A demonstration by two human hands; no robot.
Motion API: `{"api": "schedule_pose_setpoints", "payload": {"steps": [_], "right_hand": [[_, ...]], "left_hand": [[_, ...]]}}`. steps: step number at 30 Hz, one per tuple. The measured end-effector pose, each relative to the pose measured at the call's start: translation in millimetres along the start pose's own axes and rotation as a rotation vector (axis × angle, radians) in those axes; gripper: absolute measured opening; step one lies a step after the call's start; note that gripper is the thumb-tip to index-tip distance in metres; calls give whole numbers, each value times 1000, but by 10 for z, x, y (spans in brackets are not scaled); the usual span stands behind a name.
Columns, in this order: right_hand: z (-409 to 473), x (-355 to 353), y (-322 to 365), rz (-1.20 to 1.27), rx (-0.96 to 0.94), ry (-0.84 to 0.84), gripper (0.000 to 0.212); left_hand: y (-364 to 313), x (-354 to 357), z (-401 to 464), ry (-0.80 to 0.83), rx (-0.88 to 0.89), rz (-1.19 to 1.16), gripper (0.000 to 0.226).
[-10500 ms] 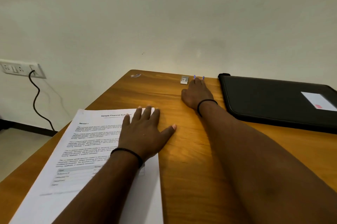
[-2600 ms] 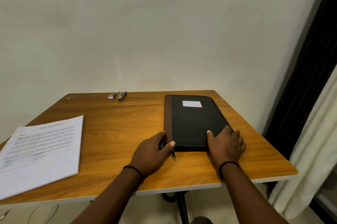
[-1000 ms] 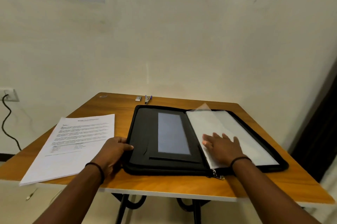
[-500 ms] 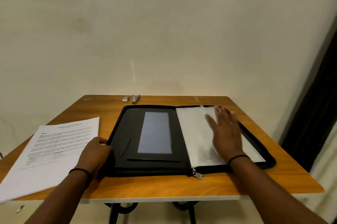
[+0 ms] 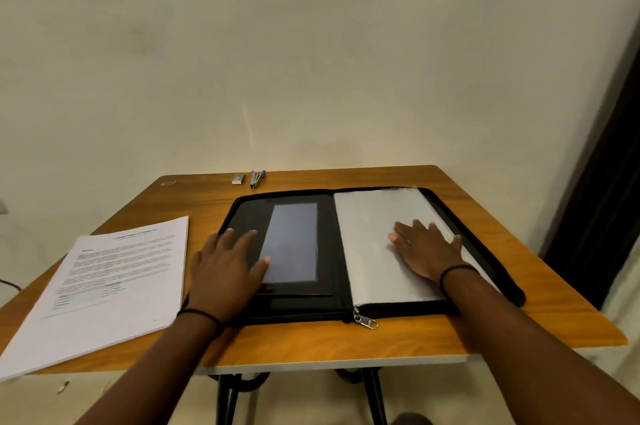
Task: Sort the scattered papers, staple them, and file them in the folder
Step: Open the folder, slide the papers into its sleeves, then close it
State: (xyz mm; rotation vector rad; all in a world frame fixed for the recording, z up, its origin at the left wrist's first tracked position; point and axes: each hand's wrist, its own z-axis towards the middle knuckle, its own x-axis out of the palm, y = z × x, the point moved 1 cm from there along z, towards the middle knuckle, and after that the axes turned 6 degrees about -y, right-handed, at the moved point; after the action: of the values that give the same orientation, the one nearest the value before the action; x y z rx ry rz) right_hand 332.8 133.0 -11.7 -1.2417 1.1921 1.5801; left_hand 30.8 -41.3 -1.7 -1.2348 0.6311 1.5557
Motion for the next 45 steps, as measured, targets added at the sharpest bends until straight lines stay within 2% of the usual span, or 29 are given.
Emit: {"api": "schedule_pose_setpoints", "payload": {"steps": [2,5,7,9,12,16,20,23,25,28,33,35,38,40,42,44,45], "right_hand": [[3,29,-51,2,1,17,55],[1,18,-65,-66,27,-41,57],[-28,1,54,-46,2,-125,57],[-104,-14,394,112,-83,-198,56],[-366,1,1241,414,-310,-256,36],[-805,172,2466,603,-493,-93,24],[-1021,427,3257,672,-473,96,33],[-1034,560,3641,566,-399,103,38],[-958,602,3748,468,-332,50,39],[-838,624,3951,374,-279,54,43],[-696,610,3941,371,-212,112,25],[-653,623,3907,390,-184,123,21],[-617,616,3901,418,-154,145,18],[-617,614,3879,453,-135,149,18],[-635,621,3840,530,-101,160,22],[-678,623,3823,649,-80,184,17],[-688,608,3793,725,-65,174,21]], "left_hand": [[-22,98,0,61,-4,-14,62],[151,24,-10,-123,-64,-105,53],[406,-78,15,-217,-171,-115,48],[683,-175,30,-230,-291,-93,46],[1074,-247,19,-235,-423,-99,42],[1618,-360,-127,-245,-536,-18,41],[2069,-471,-334,-166,-716,80,65],[2368,-529,-467,-119,-831,81,72],[2422,-533,-442,-96,-801,78,69],[2492,-590,-351,-68,-753,-96,57],[2466,-593,-257,25,-780,-321,32],[2458,-602,-235,35,-808,-376,31],[2461,-657,-202,2,-832,-467,40],[2473,-647,-195,5,-831,-657,41],[2460,-663,-252,-41,-820,-806,37],[2433,-734,-325,-139,-746,-854,25],[2374,-806,-334,-192,-690,-890,20]]}}
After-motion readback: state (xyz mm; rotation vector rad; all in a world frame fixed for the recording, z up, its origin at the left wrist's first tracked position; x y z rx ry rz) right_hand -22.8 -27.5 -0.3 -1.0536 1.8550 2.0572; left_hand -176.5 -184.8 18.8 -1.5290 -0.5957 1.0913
